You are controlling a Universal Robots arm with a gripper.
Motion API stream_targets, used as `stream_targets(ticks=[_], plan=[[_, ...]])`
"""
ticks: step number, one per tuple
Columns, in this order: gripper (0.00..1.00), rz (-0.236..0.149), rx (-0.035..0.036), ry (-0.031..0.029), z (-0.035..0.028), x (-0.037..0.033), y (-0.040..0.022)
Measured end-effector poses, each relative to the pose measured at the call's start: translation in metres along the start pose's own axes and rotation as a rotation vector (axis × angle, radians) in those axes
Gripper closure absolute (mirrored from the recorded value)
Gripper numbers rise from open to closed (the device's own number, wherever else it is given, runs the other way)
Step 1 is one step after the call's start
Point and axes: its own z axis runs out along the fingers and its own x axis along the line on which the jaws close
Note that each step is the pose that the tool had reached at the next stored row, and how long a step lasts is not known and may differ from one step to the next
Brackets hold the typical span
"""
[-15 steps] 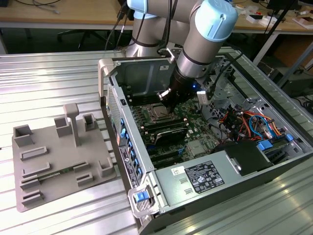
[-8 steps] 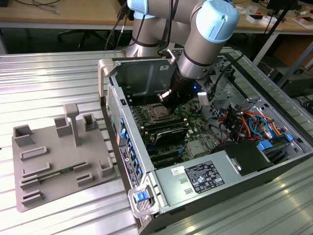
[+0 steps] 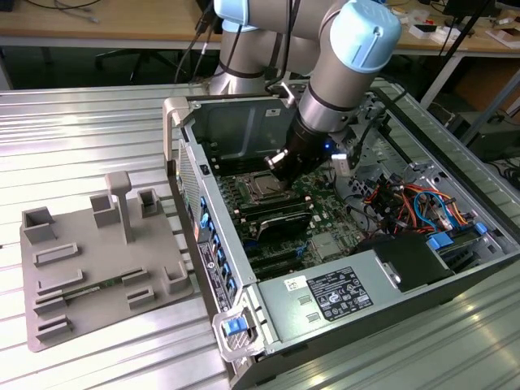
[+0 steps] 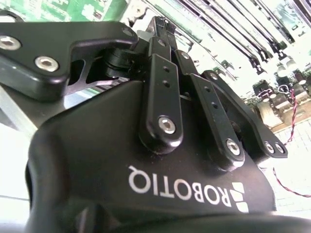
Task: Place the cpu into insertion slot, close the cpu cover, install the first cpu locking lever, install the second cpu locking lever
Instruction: 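Install the second cpu locking lever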
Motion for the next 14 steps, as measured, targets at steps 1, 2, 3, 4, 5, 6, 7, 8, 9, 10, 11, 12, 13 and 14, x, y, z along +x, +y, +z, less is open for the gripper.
stream_targets(ticks=[1, 2, 3, 4, 5, 6, 7, 8, 9, 10, 11, 12, 13, 14], plan=[[0.89, 0.0, 0.0005, 0.0001, 0.0, -0.0013, -0.0001], [0.89, 0.0, 0.0044, 0.0005, 0.0, -0.0019, -0.0002], [0.89, 0.0, 0.0165, 0.0018, 0.0, -0.002, -0.0002], [0.89, 0.0, 0.0249, 0.0027, 0.0, -0.0022, -0.0002], [0.89, 0.0, 0.0321, 0.0035, 0.0, -0.0025, -0.0003], [0.89, 0.0, 0.0362, 0.0039, 0.0, -0.0029, -0.0003], [0.89, 0.0, 0.0368, 0.0043, 0.0, -0.0041, -0.0005], [0.89, 0.0, 0.0372, 0.0049, 0.0, -0.0061, -0.0007], [0.89, 0.0, 0.0372, 0.0056, -0.0001, -0.0074, -0.0013], [0.89, 0.0, 0.0372, 0.0056, -0.0002, -0.0075, -0.0021], [0.89, 0.0, 0.0373, 0.0056, -0.0002, -0.0074, -0.0027], [0.89, 0.0, 0.0372, 0.0056, -0.0003, -0.0074, -0.0032], [0.89, 0.0, 0.0378, 0.0056, -0.0003, -0.0074, -0.0036], [0.89, 0.0, 0.0386, 0.0058, -0.0006, -0.0073, -0.0041]])
